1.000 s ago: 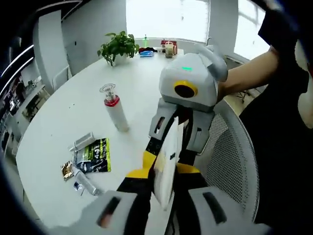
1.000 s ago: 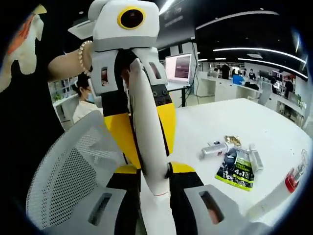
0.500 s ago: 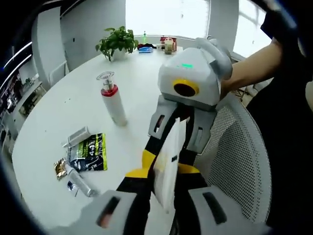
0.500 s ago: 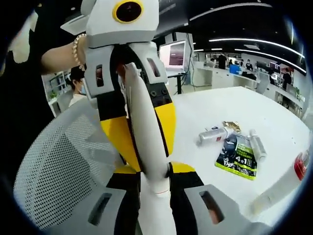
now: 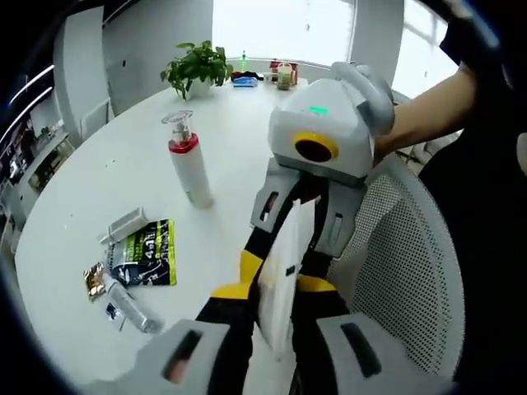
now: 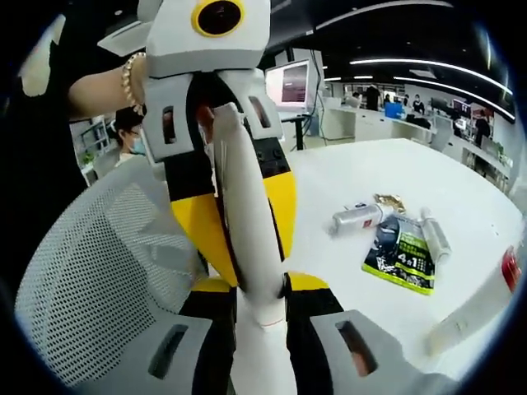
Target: Arrange the skincare products in the storage area until every visible bottle or jar stands upright without overlapping.
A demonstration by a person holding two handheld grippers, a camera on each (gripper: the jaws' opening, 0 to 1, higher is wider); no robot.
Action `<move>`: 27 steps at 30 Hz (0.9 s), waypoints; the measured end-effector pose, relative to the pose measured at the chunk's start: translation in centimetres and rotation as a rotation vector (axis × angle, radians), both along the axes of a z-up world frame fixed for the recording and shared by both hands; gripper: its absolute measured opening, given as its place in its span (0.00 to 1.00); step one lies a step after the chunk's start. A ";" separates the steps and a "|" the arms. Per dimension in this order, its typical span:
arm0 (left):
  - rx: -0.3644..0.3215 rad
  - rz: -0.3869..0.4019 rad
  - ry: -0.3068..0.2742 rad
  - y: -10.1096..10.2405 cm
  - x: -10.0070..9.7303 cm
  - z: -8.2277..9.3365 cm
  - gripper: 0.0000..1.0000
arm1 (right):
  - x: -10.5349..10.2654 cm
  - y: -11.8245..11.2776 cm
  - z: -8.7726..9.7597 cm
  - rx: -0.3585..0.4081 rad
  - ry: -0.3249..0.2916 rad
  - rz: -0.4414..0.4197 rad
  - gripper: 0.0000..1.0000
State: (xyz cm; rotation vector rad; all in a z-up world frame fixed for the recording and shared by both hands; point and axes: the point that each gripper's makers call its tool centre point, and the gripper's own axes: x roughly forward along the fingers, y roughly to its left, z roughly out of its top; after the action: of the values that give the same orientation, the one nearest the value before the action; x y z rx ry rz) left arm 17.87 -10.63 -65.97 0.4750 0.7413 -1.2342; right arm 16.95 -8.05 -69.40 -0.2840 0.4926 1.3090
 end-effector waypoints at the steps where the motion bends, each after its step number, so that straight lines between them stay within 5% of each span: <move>1: -0.002 0.001 -0.003 -0.1 0.0 0.0 0.16 | 0.1 -0.1 0.0 -0.003 -0.004 -0.001 0.22; 27: -0.039 -0.060 -0.097 -3.5 4.7 0.4 0.15 | 5.1 -3.8 -0.4 -0.028 -0.030 -0.129 0.23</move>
State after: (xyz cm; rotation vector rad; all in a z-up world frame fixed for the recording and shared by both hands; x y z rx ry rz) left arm 22.61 -14.15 -65.62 0.5245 0.6242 -1.2698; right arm 22.00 -11.87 -69.80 -0.2901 0.4965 1.1721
